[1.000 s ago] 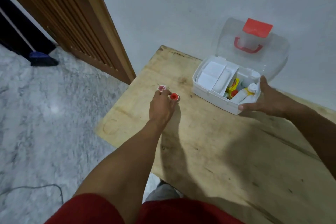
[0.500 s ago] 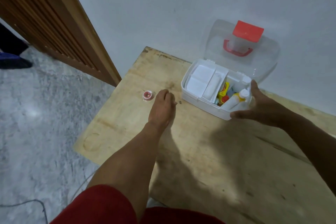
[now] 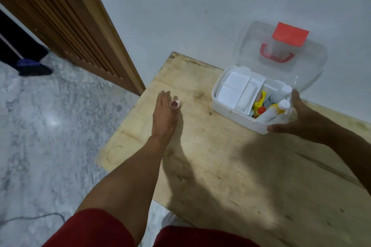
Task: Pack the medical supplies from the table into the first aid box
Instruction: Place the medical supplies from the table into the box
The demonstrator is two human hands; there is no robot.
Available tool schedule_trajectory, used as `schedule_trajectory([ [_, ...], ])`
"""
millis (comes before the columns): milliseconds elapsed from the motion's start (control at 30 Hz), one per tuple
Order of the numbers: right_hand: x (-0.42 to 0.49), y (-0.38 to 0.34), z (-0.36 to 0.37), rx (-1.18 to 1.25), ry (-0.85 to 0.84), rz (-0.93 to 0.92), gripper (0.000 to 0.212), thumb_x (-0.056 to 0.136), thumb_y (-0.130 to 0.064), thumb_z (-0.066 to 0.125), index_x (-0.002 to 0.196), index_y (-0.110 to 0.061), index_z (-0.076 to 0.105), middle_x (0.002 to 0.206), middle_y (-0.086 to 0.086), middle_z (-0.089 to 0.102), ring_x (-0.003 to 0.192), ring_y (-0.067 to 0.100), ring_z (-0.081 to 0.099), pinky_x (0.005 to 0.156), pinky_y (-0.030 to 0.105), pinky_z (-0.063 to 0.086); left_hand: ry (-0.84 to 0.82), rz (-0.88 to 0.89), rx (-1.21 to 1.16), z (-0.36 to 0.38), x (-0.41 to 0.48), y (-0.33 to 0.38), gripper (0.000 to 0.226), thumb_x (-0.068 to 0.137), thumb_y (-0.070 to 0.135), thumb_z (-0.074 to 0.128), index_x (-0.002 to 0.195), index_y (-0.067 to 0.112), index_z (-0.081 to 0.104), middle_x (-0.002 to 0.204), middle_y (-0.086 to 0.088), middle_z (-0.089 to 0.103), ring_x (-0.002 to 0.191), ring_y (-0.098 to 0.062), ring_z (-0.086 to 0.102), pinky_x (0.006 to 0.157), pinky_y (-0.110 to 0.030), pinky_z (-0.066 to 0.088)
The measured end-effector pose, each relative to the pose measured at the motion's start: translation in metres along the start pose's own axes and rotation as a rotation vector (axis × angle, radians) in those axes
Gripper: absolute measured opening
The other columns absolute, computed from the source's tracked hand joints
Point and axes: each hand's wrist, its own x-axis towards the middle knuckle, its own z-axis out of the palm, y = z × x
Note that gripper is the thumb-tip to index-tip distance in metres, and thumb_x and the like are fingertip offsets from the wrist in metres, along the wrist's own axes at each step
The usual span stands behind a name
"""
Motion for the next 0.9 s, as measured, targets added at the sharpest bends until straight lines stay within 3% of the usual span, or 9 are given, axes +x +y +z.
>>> schedule_trajectory([
  [100,0.000,0.000,0.000,-0.001,0.001,-0.004,0.156,0.038,-0.072,0.084,0.151,-0.033,-0.016,0.163,-0.007,0.006,0.147,0.015,0.018,0.117,0.040,0.026,-0.069,0.043,0.020,0.001,0.004,0.003,0.053,0.096,0.040,0.046,0.143,0.015,0.044,0.150,-0.002,0.043,0.135,-0.021,0.044,0.109,-0.033,0.038],
  [200,0.003,0.002,0.000,-0.016,-0.004,-0.001,0.156,0.037,-0.073,0.086,0.150,-0.039,-0.016,0.162,-0.010,0.012,0.146,0.014,0.023,0.117,0.045,0.030,-0.113,0.191,0.134,0.008,0.000,0.004,0.051,0.096,0.041,0.042,0.142,0.019,0.045,0.145,0.002,0.049,0.132,-0.019,0.048,0.105,-0.034,0.043],
  [267,0.003,0.002,-0.001,-0.020,-0.002,0.012,0.157,0.034,-0.075,0.084,0.149,-0.039,-0.016,0.162,-0.010,0.013,0.146,0.013,0.024,0.116,0.044,0.030,-0.137,0.184,0.109,0.012,0.002,0.005,0.063,0.087,0.052,0.038,0.140,0.019,0.045,0.144,-0.001,0.048,0.132,-0.022,0.047,0.108,-0.041,0.043],
  [367,-0.001,-0.003,-0.001,-0.022,0.006,0.026,0.156,0.039,-0.069,0.084,0.151,-0.032,-0.018,0.163,-0.007,0.011,0.146,0.015,0.021,0.117,0.036,0.026,-0.144,0.038,0.016,0.016,0.010,0.006,0.039,0.091,0.031,0.052,0.126,0.013,0.054,0.131,-0.008,0.054,0.120,-0.028,0.053,0.098,-0.044,0.047],
  [467,-0.003,-0.005,0.000,-0.034,0.010,0.050,0.142,0.060,-0.044,0.088,0.153,-0.026,-0.018,0.163,-0.004,0.009,0.147,0.018,0.020,0.112,0.031,0.025,-0.067,0.100,0.005,0.019,0.019,0.004,0.024,0.093,0.005,0.056,0.117,0.008,0.060,0.119,-0.009,0.057,0.110,-0.031,0.057,0.082,-0.025,0.043],
  [533,-0.003,-0.006,0.000,-0.042,0.013,0.060,0.140,0.061,-0.041,0.088,0.152,-0.026,-0.018,0.163,-0.003,0.009,0.147,0.019,0.021,0.113,0.033,0.026,-0.030,0.049,-0.067,0.012,0.024,0.017,0.026,0.098,0.009,0.050,0.122,0.008,0.060,0.117,-0.001,0.054,0.112,-0.024,0.056,0.079,-0.010,0.039],
  [667,-0.005,-0.007,0.000,-0.012,0.016,0.061,0.144,0.058,-0.044,0.089,0.152,-0.028,-0.019,0.163,-0.005,0.008,0.147,0.017,0.020,0.113,0.032,0.026,0.038,0.116,-0.111,0.003,0.030,0.054,0.042,0.099,0.020,0.055,0.138,0.008,0.049,0.124,0.003,0.052,0.106,-0.010,0.052,0.088,-0.013,0.038],
  [800,-0.009,-0.010,0.000,0.038,0.018,0.039,0.144,0.059,-0.042,0.089,0.152,-0.026,-0.019,0.163,-0.003,0.006,0.147,0.017,0.018,0.114,0.029,0.024,0.131,0.188,-0.207,-0.005,0.042,0.101,0.027,0.092,0.006,0.061,0.119,0.008,0.061,0.108,-0.002,0.060,0.102,-0.012,0.058,0.083,-0.013,0.047],
  [900,-0.011,-0.012,0.000,0.060,0.025,0.046,0.145,0.058,-0.044,0.091,0.152,-0.026,-0.018,0.163,-0.004,0.010,0.147,0.017,0.021,0.113,0.030,0.025,0.098,0.269,-0.231,0.000,0.047,0.133,0.030,0.091,0.003,0.062,0.121,0.008,0.062,0.117,-0.008,0.050,0.092,-0.002,0.050,0.076,0.003,0.037],
])
